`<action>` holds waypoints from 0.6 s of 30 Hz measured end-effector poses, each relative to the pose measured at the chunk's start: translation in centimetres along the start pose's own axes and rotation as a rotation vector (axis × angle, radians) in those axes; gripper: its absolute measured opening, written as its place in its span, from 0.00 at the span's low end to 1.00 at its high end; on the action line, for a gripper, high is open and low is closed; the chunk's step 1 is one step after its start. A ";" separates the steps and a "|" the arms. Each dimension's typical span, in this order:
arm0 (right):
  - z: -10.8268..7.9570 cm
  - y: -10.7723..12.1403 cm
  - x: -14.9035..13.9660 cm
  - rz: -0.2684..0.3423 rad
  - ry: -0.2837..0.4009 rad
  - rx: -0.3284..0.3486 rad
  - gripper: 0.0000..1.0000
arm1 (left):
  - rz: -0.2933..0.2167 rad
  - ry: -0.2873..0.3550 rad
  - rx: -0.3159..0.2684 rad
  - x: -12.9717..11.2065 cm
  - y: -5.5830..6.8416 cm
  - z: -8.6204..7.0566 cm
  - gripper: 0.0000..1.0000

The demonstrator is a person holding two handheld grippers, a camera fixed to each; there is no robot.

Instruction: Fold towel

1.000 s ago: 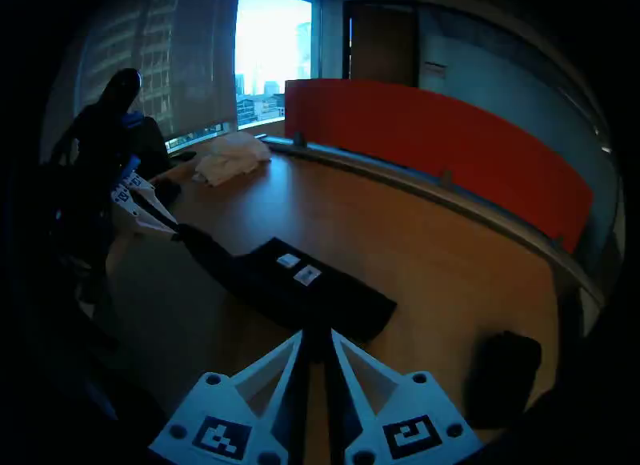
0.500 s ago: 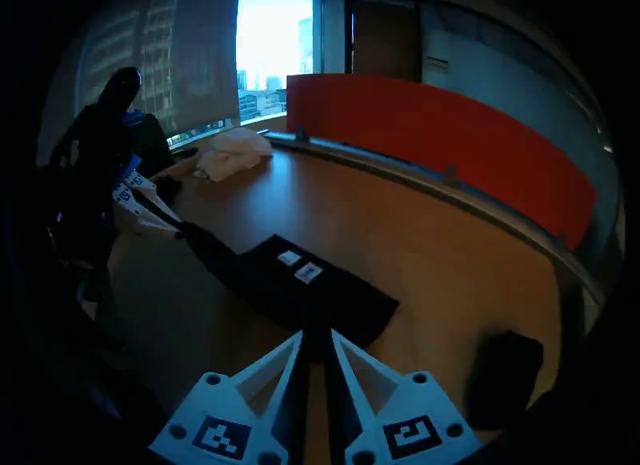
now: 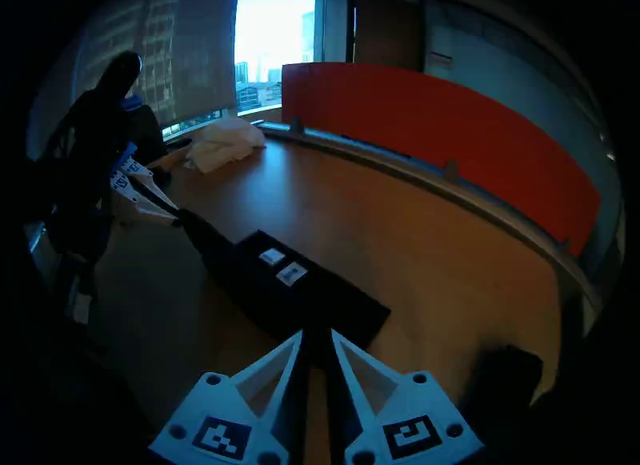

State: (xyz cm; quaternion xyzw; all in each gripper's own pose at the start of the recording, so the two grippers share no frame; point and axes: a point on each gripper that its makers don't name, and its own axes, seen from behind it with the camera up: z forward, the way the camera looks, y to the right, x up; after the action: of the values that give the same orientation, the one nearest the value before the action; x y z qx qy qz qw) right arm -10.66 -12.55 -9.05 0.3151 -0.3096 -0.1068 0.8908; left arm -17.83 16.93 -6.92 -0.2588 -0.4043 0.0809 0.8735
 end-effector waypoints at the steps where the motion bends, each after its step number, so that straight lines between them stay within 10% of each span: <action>1: 0.4 0.2 0.0 -0.003 -0.005 -0.001 0.10 | -0.002 -0.002 0.005 0.1 -0.2 0.3 0.08; 18: 5.3 2.7 -1.9 0.029 -0.068 0.004 0.10 | -0.033 -0.092 0.023 -0.7 -1.3 5.8 0.09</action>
State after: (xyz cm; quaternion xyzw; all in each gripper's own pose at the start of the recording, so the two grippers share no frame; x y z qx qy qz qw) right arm -15.47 -12.34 -5.02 0.3082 -0.3444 -0.1037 0.8807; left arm -22.78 17.79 -3.56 -0.2379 -0.4471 0.0827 0.8583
